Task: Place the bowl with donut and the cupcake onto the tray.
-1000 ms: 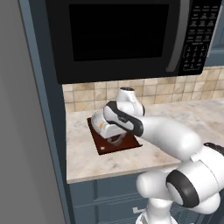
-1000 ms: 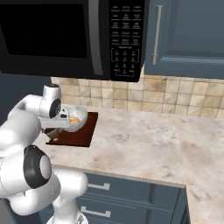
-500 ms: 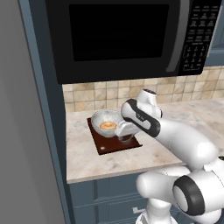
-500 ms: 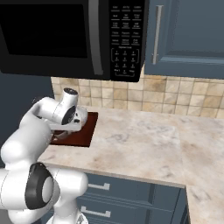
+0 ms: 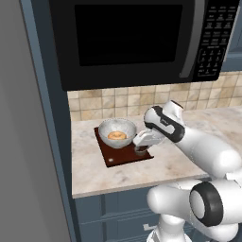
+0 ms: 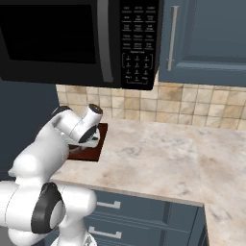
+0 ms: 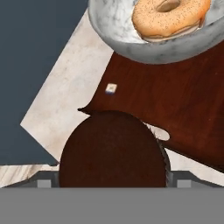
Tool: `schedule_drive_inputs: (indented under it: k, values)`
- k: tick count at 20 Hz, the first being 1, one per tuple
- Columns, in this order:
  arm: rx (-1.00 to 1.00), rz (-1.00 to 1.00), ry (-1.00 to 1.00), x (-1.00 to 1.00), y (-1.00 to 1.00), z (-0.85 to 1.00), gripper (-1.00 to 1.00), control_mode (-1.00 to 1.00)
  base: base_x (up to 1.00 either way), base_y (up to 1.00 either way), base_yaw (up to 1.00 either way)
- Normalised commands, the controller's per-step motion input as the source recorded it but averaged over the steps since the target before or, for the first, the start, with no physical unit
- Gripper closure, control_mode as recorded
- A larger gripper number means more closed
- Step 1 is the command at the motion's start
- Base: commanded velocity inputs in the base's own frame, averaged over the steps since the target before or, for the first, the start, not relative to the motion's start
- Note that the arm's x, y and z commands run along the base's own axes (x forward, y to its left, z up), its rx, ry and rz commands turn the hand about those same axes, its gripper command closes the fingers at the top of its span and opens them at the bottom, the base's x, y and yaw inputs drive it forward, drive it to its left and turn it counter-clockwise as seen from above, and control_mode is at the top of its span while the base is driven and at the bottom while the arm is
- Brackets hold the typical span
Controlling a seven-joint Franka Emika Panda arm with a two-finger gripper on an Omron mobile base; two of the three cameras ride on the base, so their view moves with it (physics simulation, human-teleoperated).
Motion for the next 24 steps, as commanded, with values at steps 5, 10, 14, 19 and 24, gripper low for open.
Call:
schedule_drive_inputs:
  k: [5, 10, 14, 19, 24]
  values:
    - [0.08, -0.02, 0.03, 0.30, -0.13, -0.04, 1.00, -1.00, 0.00, 0.00, 0.00]
    - [0.02, -0.05, 0.08, 0.26, -0.02, -0.14, 1.00, -1.00, 0.00, 0.00, 0.00]
    - [0.00, -0.04, 0.04, 0.24, 0.00, -0.06, 1.00, -1.00, 0.00, 0.00, 0.00]
    - [0.00, -0.01, 0.00, 0.14, -0.01, -0.10, 1.00, -1.00, 0.00, 0.00, 0.00]
    - [0.01, -0.01, -0.01, 0.06, -0.01, -0.24, 1.00, -1.00, 0.00, 0.00, 0.00]
